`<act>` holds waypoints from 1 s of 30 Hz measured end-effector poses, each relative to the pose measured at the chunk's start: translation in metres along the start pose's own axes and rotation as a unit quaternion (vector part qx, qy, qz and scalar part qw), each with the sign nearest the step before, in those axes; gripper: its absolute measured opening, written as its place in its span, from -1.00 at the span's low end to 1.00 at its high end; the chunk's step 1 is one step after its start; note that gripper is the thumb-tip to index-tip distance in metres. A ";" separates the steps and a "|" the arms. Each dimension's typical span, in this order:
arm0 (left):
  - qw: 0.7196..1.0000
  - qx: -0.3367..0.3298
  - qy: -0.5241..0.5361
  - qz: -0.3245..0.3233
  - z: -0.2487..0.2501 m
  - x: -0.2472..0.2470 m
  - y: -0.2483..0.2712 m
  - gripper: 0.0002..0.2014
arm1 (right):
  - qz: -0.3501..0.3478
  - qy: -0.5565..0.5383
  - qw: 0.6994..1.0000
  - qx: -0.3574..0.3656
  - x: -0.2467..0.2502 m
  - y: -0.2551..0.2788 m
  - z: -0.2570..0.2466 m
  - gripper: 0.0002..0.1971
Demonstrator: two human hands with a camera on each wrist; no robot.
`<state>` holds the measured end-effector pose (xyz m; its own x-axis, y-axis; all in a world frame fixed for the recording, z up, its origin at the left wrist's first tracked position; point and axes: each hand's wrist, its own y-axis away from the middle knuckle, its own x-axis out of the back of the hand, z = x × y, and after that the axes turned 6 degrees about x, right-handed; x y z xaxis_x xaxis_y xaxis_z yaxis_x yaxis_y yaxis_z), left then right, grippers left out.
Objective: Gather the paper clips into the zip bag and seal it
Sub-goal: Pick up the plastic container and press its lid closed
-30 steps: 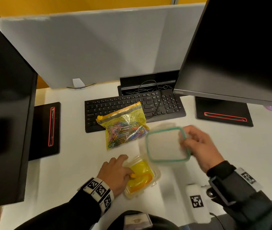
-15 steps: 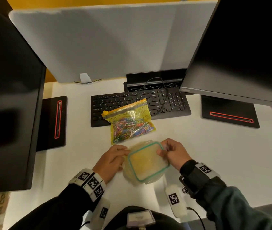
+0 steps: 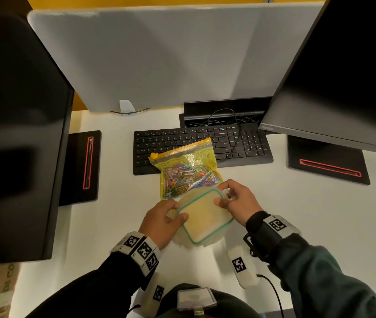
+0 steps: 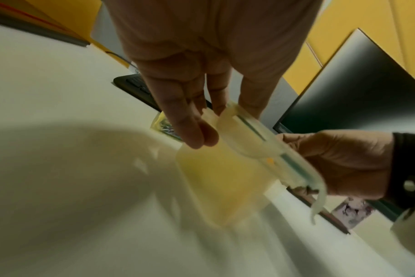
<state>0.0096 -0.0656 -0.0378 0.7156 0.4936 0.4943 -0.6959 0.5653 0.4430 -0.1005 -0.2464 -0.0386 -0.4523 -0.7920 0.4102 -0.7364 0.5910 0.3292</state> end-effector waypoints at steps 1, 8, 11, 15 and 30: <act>1.000 0.004 0.004 -0.003 0.000 0.000 0.000 -0.83 | -0.004 -0.002 1.000 0.003 0.000 0.000 0.000 -0.80; 1.000 0.009 0.013 0.025 0.003 0.000 0.000 -0.74 | 0.010 0.041 0.999 0.014 0.001 -0.003 -0.004 -0.81; 0.999 0.022 0.032 0.021 0.003 0.004 -0.003 -0.77 | -0.003 0.061 0.998 0.014 0.003 -0.005 -0.007 -0.76; 0.996 0.060 0.062 0.023 -0.002 0.005 -0.005 -0.88 | -0.027 0.052 0.998 -0.017 0.002 -0.011 -0.005 -0.69; 0.995 0.007 0.012 0.096 0.004 -0.001 -0.014 -0.87 | -0.138 0.180 0.974 0.001 -0.009 -0.008 -0.013 -0.69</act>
<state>0.0185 -0.0768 -0.0423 0.5704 0.6074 0.5528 -0.8206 0.4496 0.3528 -0.0838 -0.2424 -0.0341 -0.0322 -0.8157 0.5776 -0.8066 0.3625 0.4669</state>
